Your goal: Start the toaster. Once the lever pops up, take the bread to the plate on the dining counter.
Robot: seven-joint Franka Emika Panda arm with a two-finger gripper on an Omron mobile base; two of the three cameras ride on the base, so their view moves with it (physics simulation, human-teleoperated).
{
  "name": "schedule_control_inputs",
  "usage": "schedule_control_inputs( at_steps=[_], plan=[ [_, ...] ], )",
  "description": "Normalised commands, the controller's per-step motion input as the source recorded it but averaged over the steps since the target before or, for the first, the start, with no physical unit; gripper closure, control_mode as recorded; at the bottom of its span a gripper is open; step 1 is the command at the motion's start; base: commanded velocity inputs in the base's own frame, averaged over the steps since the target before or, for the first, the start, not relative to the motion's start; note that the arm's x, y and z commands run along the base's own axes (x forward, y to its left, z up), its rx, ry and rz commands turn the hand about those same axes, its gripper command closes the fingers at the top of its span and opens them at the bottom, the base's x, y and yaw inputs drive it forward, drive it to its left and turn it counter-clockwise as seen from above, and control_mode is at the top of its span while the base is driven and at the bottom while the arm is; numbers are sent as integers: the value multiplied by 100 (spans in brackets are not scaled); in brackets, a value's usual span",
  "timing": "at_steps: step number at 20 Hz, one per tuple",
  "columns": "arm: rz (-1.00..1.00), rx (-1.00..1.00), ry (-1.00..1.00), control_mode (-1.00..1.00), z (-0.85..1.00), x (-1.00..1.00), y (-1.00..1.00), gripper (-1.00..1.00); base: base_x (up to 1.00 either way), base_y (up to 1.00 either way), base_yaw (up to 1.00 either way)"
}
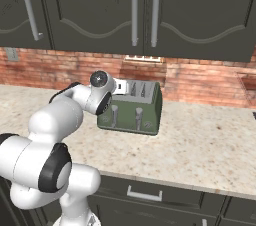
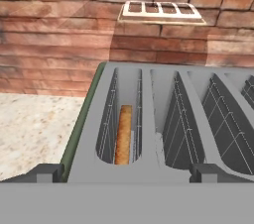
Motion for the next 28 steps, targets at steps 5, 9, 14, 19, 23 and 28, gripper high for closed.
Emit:
schedule_control_inputs(
  at_steps=[5,9,14,19,23,28],
  plan=[
    [0,0,0,-100,0,0,0,-100,0,0,0],
    [0,0,0,-100,0,0,0,-100,0,0,0],
    [0,0,0,-100,0,0,0,-100,0,0,0],
    [0,0,0,-100,0,0,0,-100,0,0,0],
    [0,0,0,-100,0,0,0,-100,0,0,0],
    [0,0,0,-100,0,0,0,-100,0,0,0]
  ],
)
